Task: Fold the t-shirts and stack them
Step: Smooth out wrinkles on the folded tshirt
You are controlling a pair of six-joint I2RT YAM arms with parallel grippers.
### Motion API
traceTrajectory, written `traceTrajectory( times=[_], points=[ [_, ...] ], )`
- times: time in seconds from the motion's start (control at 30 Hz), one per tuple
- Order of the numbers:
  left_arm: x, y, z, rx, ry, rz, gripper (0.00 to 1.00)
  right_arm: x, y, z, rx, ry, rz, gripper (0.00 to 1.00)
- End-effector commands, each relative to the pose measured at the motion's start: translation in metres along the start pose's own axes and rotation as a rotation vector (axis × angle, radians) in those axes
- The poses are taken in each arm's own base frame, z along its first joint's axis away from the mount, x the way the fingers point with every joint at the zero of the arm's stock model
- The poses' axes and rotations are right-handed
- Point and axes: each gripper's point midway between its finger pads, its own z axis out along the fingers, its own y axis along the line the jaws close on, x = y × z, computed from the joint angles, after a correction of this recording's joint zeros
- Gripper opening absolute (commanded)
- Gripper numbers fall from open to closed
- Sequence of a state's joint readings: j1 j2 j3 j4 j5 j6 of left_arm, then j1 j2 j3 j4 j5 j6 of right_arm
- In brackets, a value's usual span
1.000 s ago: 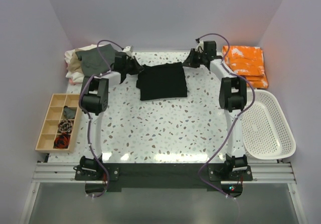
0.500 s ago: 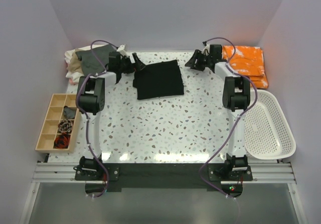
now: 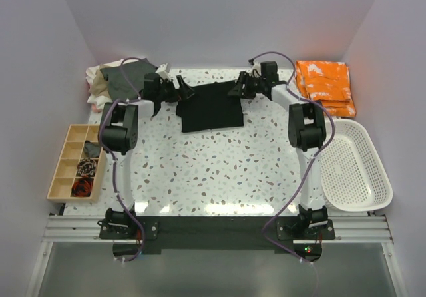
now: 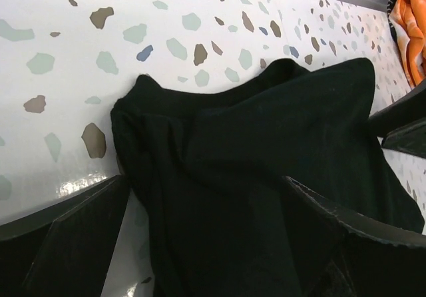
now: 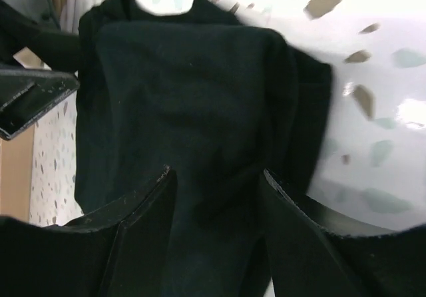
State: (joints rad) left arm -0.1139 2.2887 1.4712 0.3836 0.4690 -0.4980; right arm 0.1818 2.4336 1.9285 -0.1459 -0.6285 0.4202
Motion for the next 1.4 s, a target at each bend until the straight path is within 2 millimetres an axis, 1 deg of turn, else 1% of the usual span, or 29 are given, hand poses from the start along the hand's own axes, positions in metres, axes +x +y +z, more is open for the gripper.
traceTrajectory(
  times=[0.0,0.03,0.17,0.23,0.33,0.4,0.43,0.47,0.5,0.53,0.57,0.63,0.67,0.73,0.77,0.83,0.97,1.0,1.03,1.07,1.1,1.13,1.17,1.2,1.23,1.27,1.3,1.33,1.37],
  points=[
    [-0.002,-0.018,0.000,0.046,-0.003,0.008,0.97,-0.004,0.028,-0.011,-0.027,-0.010,-0.057,0.55],
    [0.000,-0.019,0.002,0.047,0.001,0.004,0.96,0.001,0.025,-0.011,-0.022,-0.002,-0.049,0.54],
    [-0.005,-0.019,0.007,0.056,0.002,0.005,0.75,0.008,0.021,-0.017,0.009,0.001,-0.055,0.54],
    [-0.004,-0.018,0.010,0.052,0.006,0.005,0.71,0.013,0.022,-0.023,0.018,0.005,-0.063,0.54],
    [-0.003,-0.017,0.011,0.047,0.014,0.004,0.44,0.018,0.021,-0.033,0.045,0.003,-0.080,0.54],
    [-0.002,-0.017,0.010,0.047,0.019,0.004,0.34,0.020,0.019,-0.039,0.066,0.000,-0.087,0.54],
    [0.001,-0.018,0.010,0.058,0.027,0.001,0.24,0.026,0.015,-0.043,0.084,0.005,-0.087,0.54],
    [0.002,-0.019,0.010,0.065,0.028,-0.001,0.15,0.022,0.020,-0.047,0.077,-0.009,-0.100,0.54],
    [0.005,-0.021,0.010,0.080,0.039,-0.007,0.01,0.023,0.019,-0.050,0.078,-0.012,-0.098,0.52],
    [0.009,-0.021,0.008,0.084,0.046,-0.020,0.00,0.028,0.016,-0.052,0.085,-0.005,-0.089,0.48],
    [0.008,-0.025,0.007,0.100,0.036,-0.017,0.00,0.027,0.020,-0.054,0.078,-0.006,-0.092,0.39],
    [0.013,-0.028,0.002,0.118,0.036,-0.021,0.00,0.029,0.022,-0.057,0.060,-0.009,-0.090,0.36],
    [0.008,-0.033,-0.002,0.128,0.022,-0.016,0.00,0.024,0.028,-0.061,0.053,-0.027,-0.102,0.26],
    [0.012,-0.034,-0.008,0.131,0.018,-0.020,0.00,0.020,0.026,-0.066,0.072,-0.049,-0.096,0.21],
    [0.008,-0.038,-0.011,0.134,0.009,-0.015,0.00,0.019,0.026,-0.067,0.075,-0.054,-0.098,0.20],
    [0.012,-0.036,-0.015,0.127,0.012,-0.024,0.00,0.015,0.025,-0.073,0.092,-0.071,-0.097,0.16],
    [0.016,-0.033,-0.019,0.127,0.015,-0.042,0.00,0.013,0.020,-0.082,0.118,-0.089,-0.091,0.16],
    [0.018,-0.034,-0.019,0.130,0.017,-0.041,0.00,0.015,0.020,-0.086,0.125,-0.091,-0.086,0.28],
    [0.020,-0.035,-0.020,0.136,0.017,-0.046,0.00,0.014,0.022,-0.088,0.118,-0.100,-0.092,0.36],
    [0.019,-0.035,-0.021,0.137,0.018,-0.049,0.01,0.015,0.023,-0.090,0.114,-0.102,-0.094,0.42],
    [0.019,-0.036,-0.022,0.138,0.017,-0.051,0.20,0.019,0.020,-0.092,0.132,-0.100,-0.087,0.47],
    [0.020,-0.035,-0.023,0.135,0.016,-0.055,0.61,0.013,0.026,-0.099,0.134,-0.125,-0.102,0.55],
    [0.015,-0.039,-0.027,0.137,0.003,-0.046,0.80,0.013,0.026,-0.102,0.144,-0.128,-0.109,0.57],
    [0.013,-0.040,-0.028,0.127,-0.005,-0.042,1.00,0.013,0.020,-0.107,0.184,-0.139,-0.109,0.58],
    [0.014,-0.038,-0.032,0.114,-0.003,-0.036,1.00,0.012,0.022,-0.113,0.197,-0.140,-0.124,0.60],
    [0.006,-0.043,-0.037,0.113,-0.018,-0.020,1.00,0.013,0.022,-0.115,0.202,-0.138,-0.128,0.61],
    [0.004,-0.041,-0.039,0.090,-0.026,-0.013,1.00,0.013,0.022,-0.116,0.203,-0.131,-0.130,0.61],
    [0.007,-0.038,-0.042,0.069,-0.016,-0.001,1.00,0.019,0.022,-0.118,0.204,-0.103,-0.124,0.61],
    [0.002,-0.042,-0.047,0.065,-0.025,0.010,1.00,0.023,0.022,-0.117,0.198,-0.088,-0.118,0.62]
  ],
)
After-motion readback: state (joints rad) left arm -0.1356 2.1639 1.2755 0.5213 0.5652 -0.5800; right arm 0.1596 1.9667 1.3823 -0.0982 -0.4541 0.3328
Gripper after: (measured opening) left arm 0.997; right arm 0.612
